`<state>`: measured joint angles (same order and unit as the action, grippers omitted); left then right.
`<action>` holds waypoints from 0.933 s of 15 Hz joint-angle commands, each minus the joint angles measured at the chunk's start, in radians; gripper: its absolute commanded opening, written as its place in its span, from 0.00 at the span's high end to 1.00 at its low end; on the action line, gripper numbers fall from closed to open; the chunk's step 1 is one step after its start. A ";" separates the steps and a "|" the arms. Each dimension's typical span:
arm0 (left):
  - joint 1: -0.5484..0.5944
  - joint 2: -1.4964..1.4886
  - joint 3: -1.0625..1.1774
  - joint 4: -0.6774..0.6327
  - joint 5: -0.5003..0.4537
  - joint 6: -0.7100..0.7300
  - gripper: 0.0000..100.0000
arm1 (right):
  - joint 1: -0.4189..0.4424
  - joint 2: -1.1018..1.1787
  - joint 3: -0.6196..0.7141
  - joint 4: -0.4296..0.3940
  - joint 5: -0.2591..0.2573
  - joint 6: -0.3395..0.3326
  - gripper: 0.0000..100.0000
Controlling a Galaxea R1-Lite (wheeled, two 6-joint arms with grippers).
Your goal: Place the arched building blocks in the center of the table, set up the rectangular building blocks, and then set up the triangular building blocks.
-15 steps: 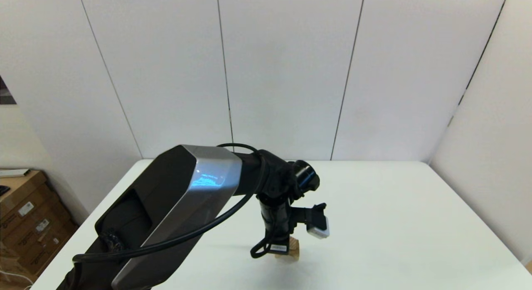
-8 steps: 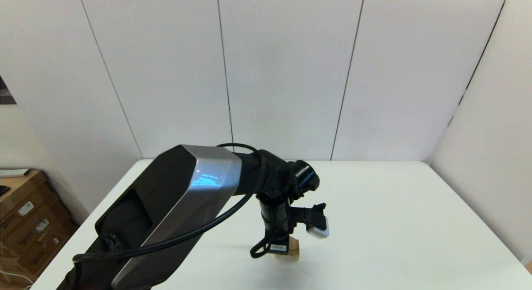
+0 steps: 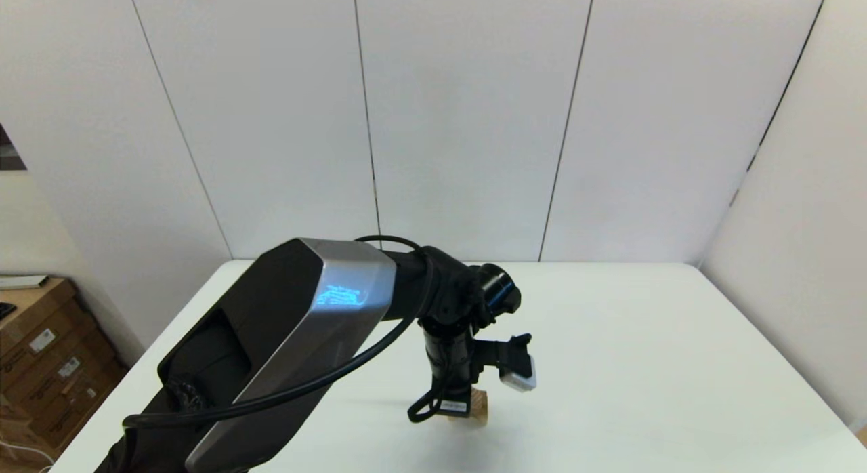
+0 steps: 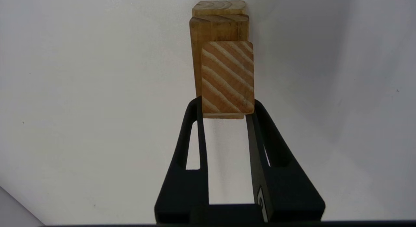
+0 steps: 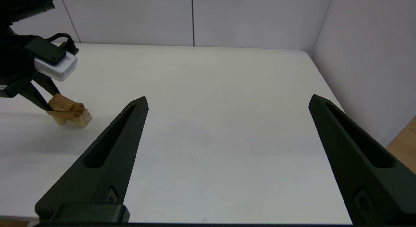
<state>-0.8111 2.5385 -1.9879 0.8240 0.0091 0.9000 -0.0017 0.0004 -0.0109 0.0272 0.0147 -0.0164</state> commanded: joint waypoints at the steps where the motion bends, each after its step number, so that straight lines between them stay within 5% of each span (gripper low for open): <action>1: 0.000 0.003 0.000 0.004 0.000 0.007 0.00 | 0.000 0.000 0.000 0.000 0.001 0.000 0.00; 8: 0.016 -0.057 0.000 -0.048 0.000 -0.033 0.00 | 0.000 0.000 0.000 0.000 0.001 0.000 0.00; 14: 0.207 -0.508 0.031 0.027 0.123 -0.262 0.00 | 0.000 0.000 0.000 0.000 0.001 0.000 0.00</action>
<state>-0.6970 2.2638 -1.9804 0.8032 0.0836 0.7143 -0.0017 0.0004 -0.0109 0.0274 0.0149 -0.0164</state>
